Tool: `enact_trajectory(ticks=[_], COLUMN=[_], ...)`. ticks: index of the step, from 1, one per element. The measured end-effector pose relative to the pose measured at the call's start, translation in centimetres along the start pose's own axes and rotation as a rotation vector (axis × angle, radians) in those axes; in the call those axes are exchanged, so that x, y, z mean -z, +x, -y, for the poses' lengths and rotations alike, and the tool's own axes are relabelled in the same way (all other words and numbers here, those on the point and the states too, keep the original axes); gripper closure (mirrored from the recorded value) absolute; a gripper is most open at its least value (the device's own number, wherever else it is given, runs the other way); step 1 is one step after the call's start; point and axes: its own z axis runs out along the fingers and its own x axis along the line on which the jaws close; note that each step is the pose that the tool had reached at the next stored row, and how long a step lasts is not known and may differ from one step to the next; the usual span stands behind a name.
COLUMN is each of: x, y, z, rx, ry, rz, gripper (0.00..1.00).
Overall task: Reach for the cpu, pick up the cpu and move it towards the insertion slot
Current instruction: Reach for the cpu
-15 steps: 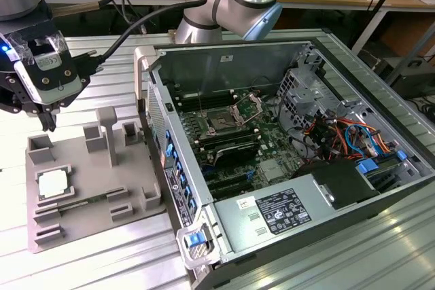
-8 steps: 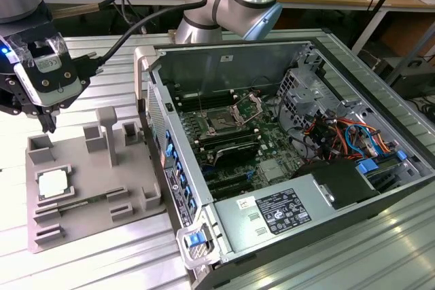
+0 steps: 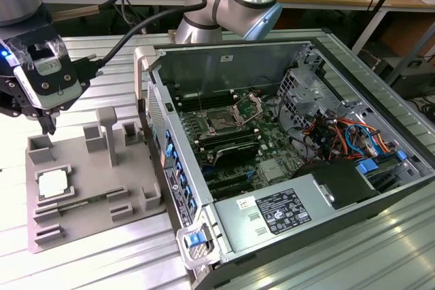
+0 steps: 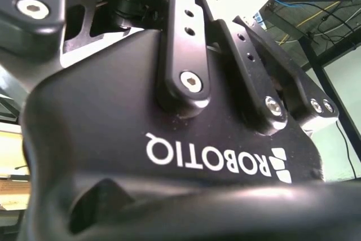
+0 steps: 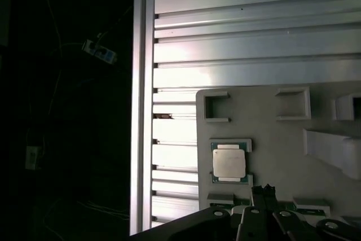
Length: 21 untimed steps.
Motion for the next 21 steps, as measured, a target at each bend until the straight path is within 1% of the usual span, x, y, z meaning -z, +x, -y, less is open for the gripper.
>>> enact_trajectory(ticks=[21], x=[-0.28], y=[0.12], z=[0.38], rx=[0.0], ry=[0.0], rz=[-0.0001], gripper=[0.89])
